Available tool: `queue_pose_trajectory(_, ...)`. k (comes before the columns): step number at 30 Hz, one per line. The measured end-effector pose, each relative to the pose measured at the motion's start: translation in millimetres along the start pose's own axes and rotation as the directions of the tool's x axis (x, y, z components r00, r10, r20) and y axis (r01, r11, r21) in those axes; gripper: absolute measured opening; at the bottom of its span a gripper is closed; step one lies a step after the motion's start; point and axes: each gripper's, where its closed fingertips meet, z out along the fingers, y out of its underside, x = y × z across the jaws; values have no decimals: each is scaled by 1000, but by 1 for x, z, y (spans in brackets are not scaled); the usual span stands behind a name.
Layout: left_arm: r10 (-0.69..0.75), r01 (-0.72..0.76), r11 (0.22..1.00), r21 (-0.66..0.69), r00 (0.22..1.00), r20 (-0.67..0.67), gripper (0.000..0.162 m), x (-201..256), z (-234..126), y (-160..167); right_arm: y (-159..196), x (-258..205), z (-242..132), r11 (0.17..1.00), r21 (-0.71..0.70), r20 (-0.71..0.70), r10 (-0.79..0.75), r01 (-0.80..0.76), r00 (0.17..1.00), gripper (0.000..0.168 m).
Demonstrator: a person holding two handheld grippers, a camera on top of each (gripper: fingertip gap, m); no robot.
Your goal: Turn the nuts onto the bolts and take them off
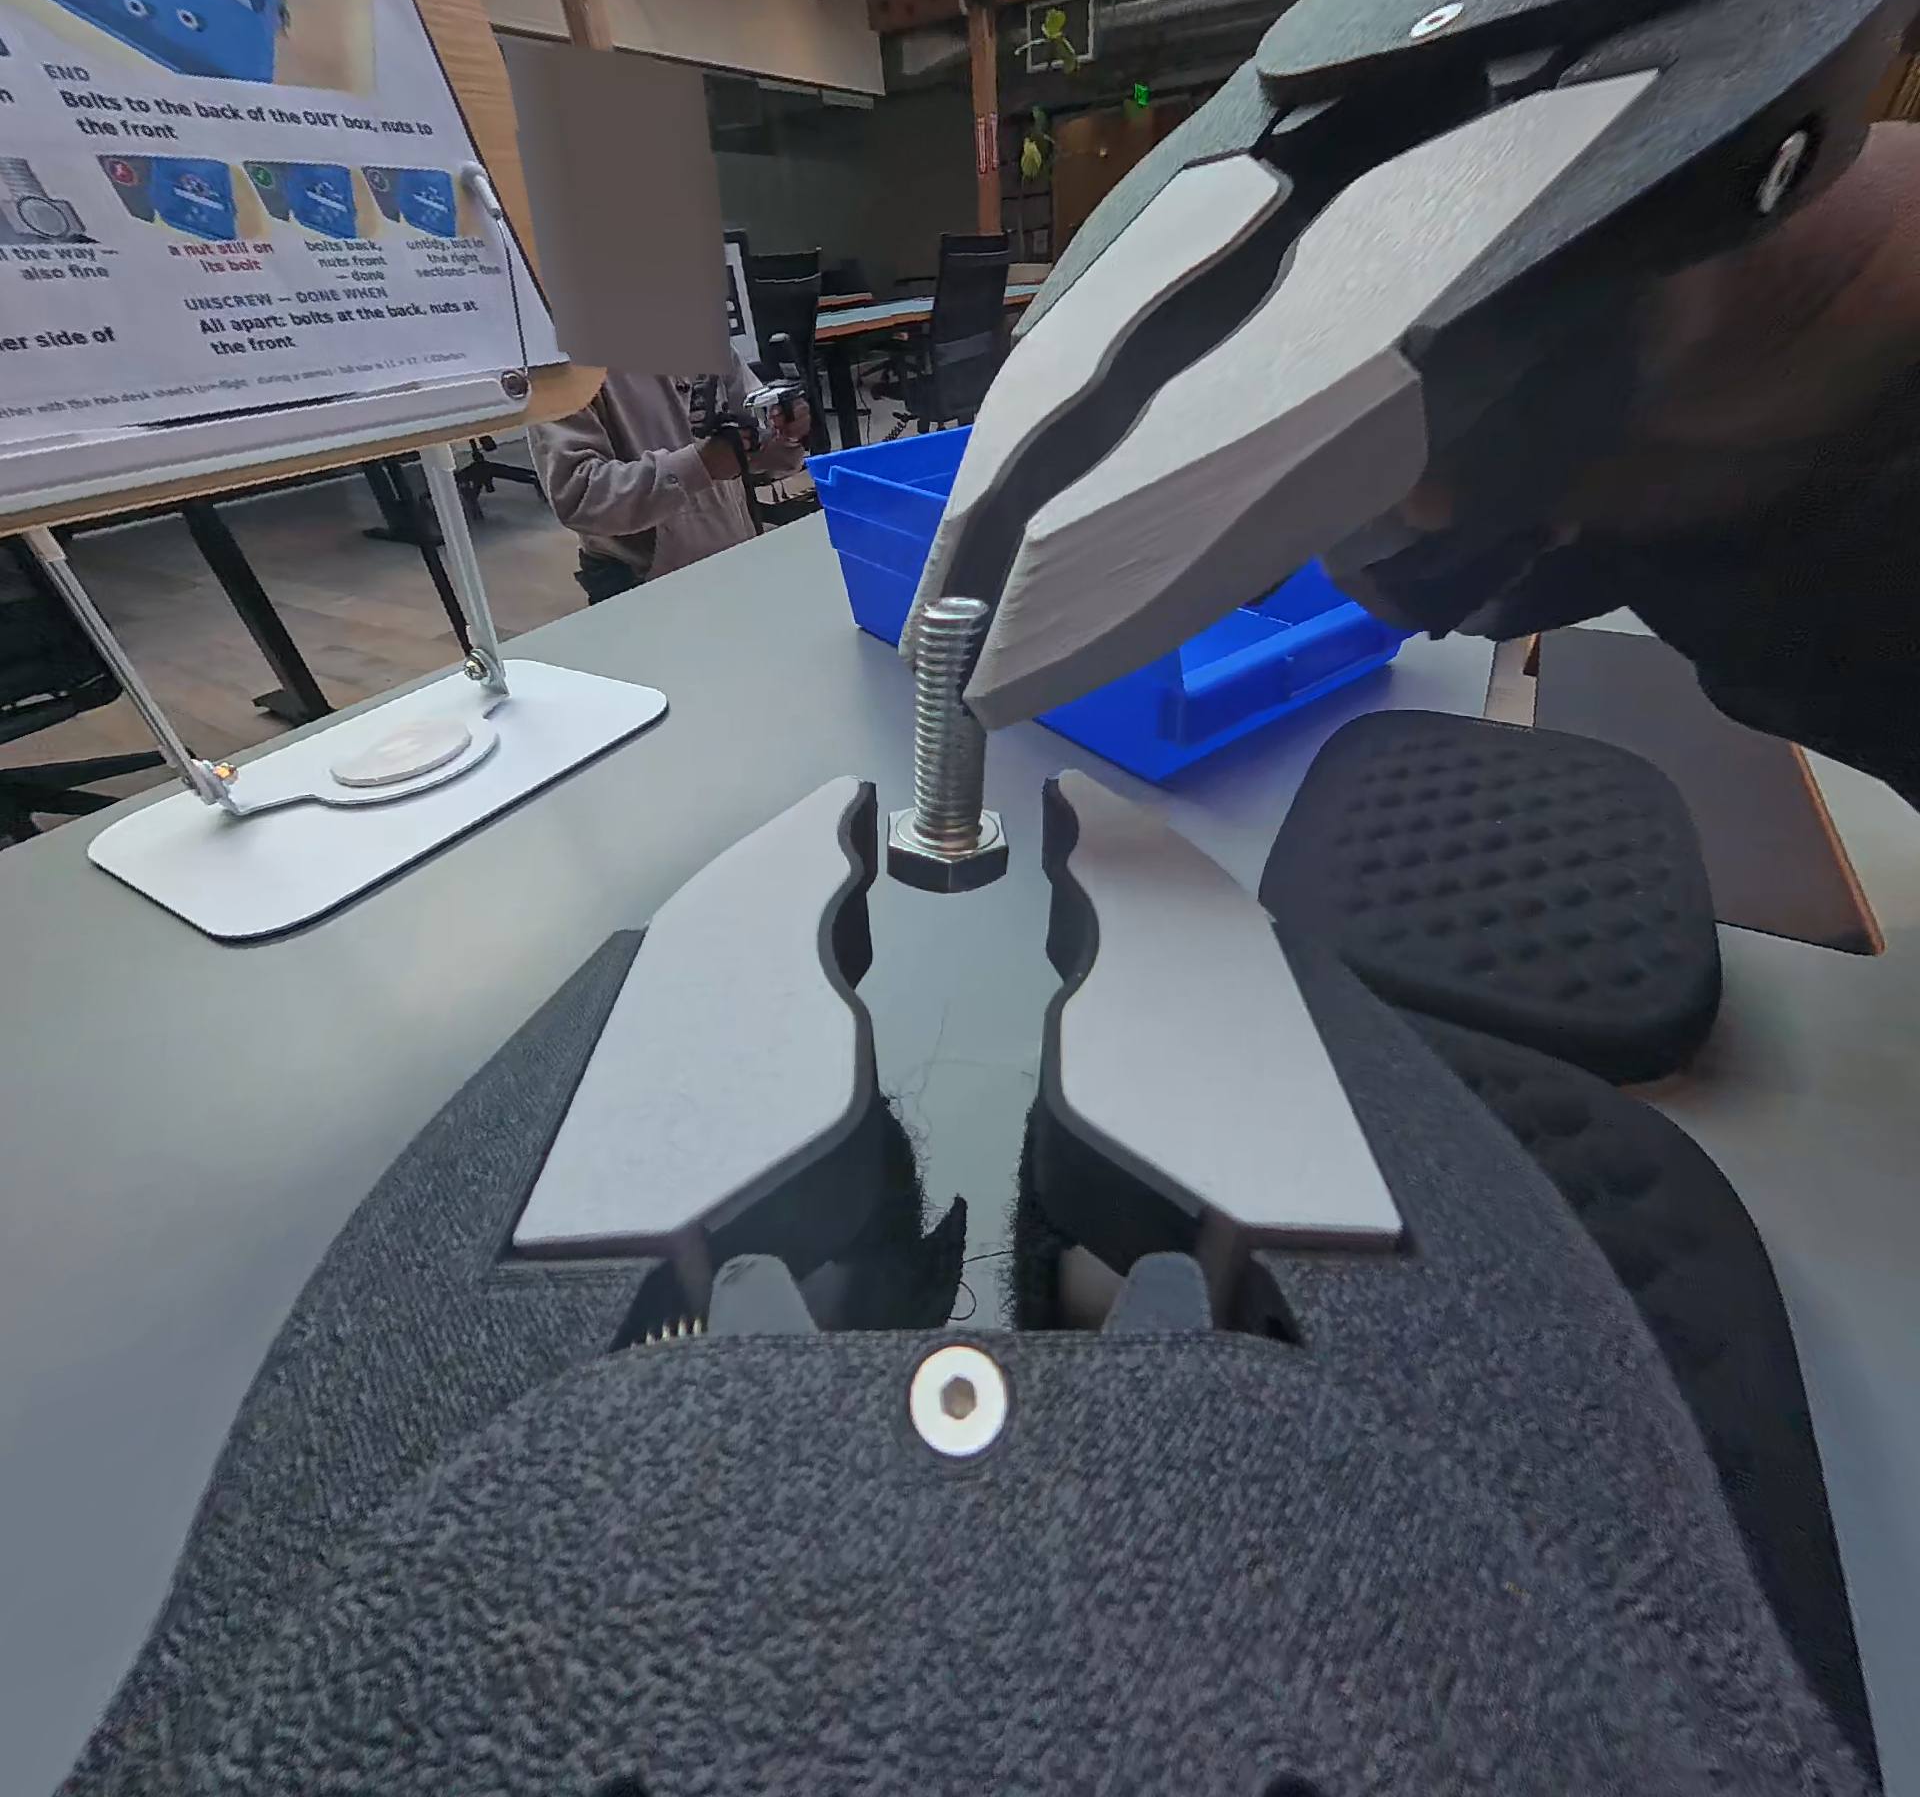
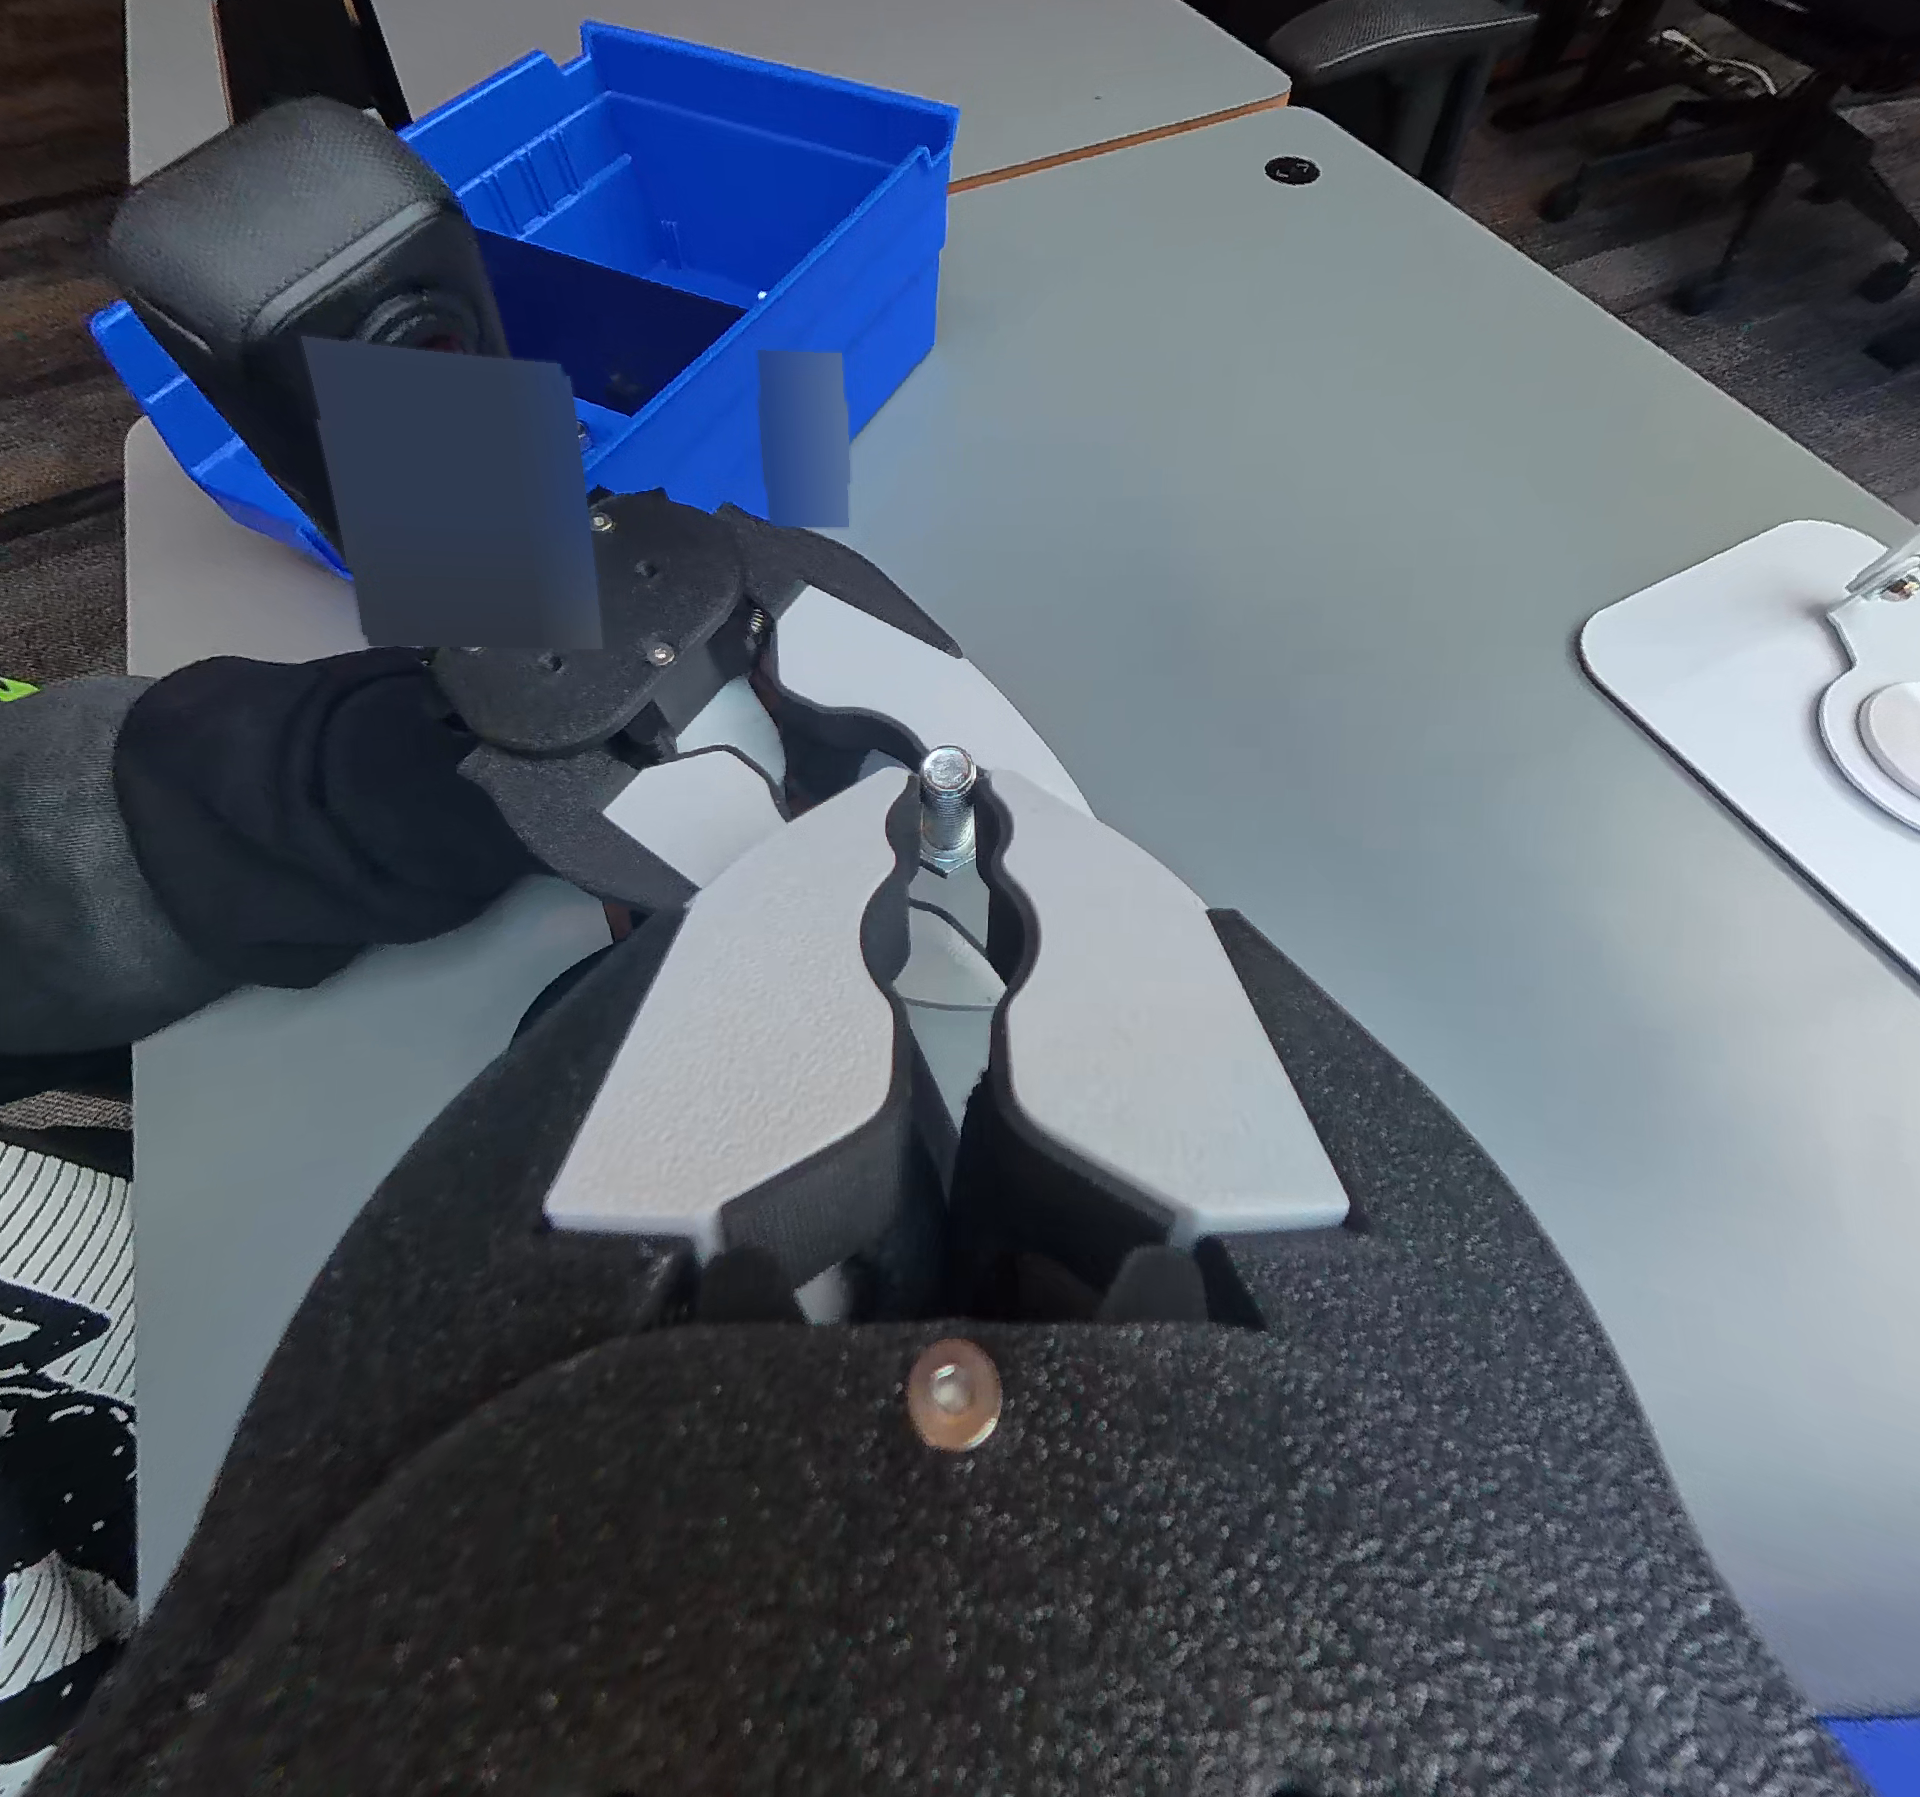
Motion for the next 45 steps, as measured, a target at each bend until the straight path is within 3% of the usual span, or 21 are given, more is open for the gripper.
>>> queue_pose_trajectory(7, 10, -10, 1000, -1, 1000, 9, 15, 0, 0, 1, 1, -1, 1, 1000, -2, -5, 4, -4, 1000, 9)
queue_pose_trajectory(12, -6, 6, 1000, 0, 1000, -29, 14, 3, 0, 2, 2, -3, -1, 1000, 3, 9, -6, 6, 1000, 10)
queue_pose_trajectory(16, -31, 30, 999, -18, 995, -94, 14, 8, -1, 6, -4, 0, -15, 997, 31, 69, -78, 76, 995, 35)
queue_pose_trajectory(19, -55, 52, 998, -27, 992, -115, 14, 7, -3, 8, 14, 11, -24, 984, -83, 118, -147, 157, 982, 41)
queue_pose_trajectory(22, -47, 43, 998, -42, 994, -103, 14, 5, -3, 11, 54, 23, -21, 931, -304, 171, -154, 200, 973, 49)
queue_pose_trajectory(26, -44, 40, 998, -46, 994, -98, 14, 3, -3, 12, 106, 30, -5, 838, -504, 201, -121, 208, 972, 42)
queue_pose_trajectory(32, -36, 32, 999, -43, 994, -104, 14, 3, -4, 12, 151, 35, 17, 769, -612, 185, -87, 184, 979, 37)
queue_pose_trajectory(36, -36, 31, 998, -48, 993, -109, 14, 4, -3, 13, 157, 37, 25, 770, -613, 174, -90, 179, 981, 29)
queue_pose_trajectory(38, -41, 35, 998, -49, 992, -116, 14, 5, -3, 14, 156, 37, 26, 770, -608, 184, -98, 191, 978, 17)
queue_pose_trajectory(42, -55, 51, 998, -29, 985, -163, 14, 12, -3, 12, 155, 38, 22, 761, -609, 209, -117, 223, 971, 16)
queue_pose_trajectory(45, -59, 59, 998, -8, 970, -238, 14, 24, -4, 8, 135, 38, 8, 793, -558, 234, -131, 244, 963, 16)
